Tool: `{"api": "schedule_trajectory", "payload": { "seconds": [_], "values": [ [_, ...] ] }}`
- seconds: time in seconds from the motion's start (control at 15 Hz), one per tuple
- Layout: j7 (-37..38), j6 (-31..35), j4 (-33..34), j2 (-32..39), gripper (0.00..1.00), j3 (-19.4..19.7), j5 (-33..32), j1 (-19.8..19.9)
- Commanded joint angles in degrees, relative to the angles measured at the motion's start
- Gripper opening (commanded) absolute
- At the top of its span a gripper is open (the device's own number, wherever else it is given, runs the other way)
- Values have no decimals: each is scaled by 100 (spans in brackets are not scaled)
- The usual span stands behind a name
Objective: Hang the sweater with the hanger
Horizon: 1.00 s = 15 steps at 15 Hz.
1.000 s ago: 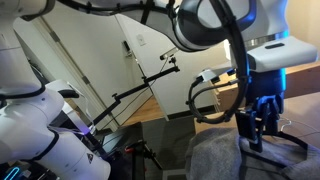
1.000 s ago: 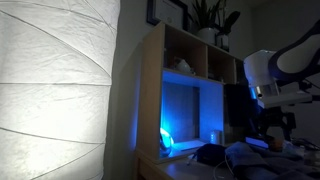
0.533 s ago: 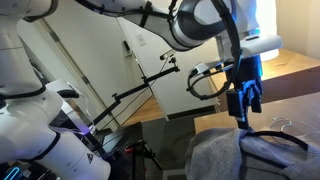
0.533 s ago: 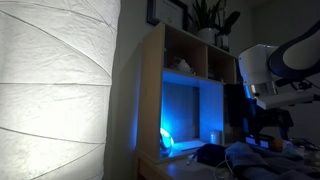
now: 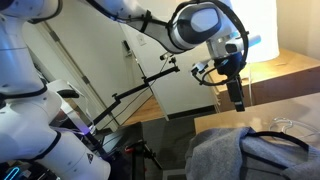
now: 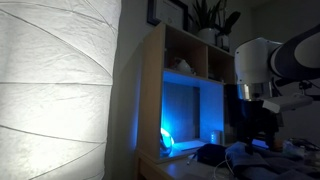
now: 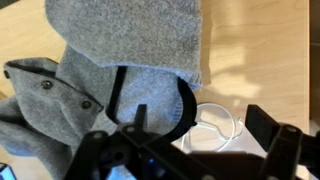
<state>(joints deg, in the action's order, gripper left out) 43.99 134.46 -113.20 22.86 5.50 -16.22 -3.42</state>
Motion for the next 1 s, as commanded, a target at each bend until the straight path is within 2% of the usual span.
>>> {"api": "schedule_trajectory", "payload": {
  "seconds": [0.0, 0.13, 0.4, 0.73, 0.93],
  "values": [
    [-1526, -88, 162, 201, 100, -208, 566, 290],
    [-2376, -298, 320, 381, 100, -183, 859, 375],
    [-3418, -539, 575, 719, 100, -117, 941, 557],
    [-4237, -483, 688, 1006, 100, -107, 792, 683],
    [-4437, -454, 747, 1132, 100, -98, 733, 660]
  ]
}}
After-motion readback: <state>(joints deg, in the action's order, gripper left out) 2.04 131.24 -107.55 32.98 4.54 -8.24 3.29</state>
